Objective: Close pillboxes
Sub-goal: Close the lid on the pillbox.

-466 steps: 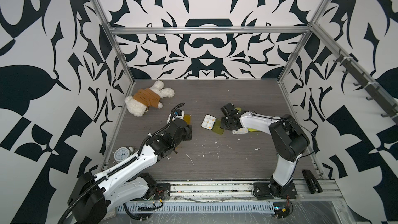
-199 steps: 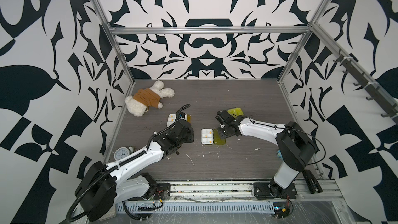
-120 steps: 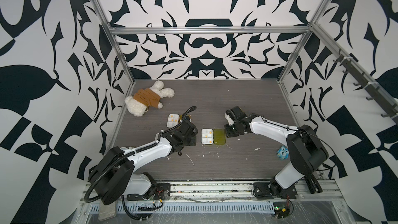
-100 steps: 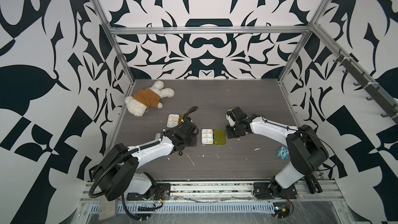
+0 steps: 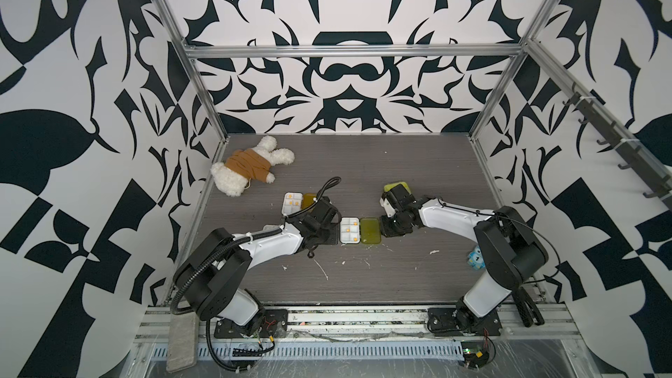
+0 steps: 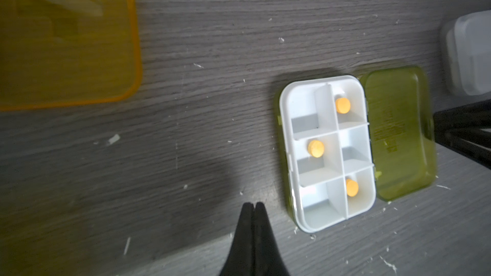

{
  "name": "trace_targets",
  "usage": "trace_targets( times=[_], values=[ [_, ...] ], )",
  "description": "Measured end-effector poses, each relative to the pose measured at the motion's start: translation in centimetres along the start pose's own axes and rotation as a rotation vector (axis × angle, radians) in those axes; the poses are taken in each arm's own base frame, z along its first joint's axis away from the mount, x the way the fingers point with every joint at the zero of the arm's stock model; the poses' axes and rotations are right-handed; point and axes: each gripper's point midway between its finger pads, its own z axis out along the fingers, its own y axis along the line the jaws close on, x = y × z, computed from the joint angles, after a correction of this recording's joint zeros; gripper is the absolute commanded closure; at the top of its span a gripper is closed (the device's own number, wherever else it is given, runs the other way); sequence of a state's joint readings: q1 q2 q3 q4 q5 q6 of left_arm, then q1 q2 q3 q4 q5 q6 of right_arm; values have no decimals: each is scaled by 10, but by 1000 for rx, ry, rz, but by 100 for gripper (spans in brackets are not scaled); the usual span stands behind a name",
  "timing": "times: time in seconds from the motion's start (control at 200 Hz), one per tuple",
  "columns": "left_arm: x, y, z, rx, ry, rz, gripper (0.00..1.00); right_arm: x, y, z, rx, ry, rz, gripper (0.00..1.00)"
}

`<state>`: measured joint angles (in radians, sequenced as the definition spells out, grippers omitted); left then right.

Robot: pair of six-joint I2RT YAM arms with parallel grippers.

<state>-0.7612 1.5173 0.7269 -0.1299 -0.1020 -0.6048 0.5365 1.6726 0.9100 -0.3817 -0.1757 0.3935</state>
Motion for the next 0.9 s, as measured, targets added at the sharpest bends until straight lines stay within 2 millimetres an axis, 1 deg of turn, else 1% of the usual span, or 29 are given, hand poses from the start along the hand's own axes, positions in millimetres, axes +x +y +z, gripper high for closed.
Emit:
trace_targets(
  times=[0.205,0.395,0.56,0.9],
  values=[
    [-1,-5,9,11,16,-1,100,-2,2,1,-25,-9,6,76],
    [-1,-9,11,30,23,-7,100,-4,4,1,-46,-18,10,77],
    [6,-13,21,34,52,1,100,-5,5,1,-52,-20,10,77],
    [5,-16,22,37,52,-2,100,-5,4,1,-64,-16,19,77]
  ],
)
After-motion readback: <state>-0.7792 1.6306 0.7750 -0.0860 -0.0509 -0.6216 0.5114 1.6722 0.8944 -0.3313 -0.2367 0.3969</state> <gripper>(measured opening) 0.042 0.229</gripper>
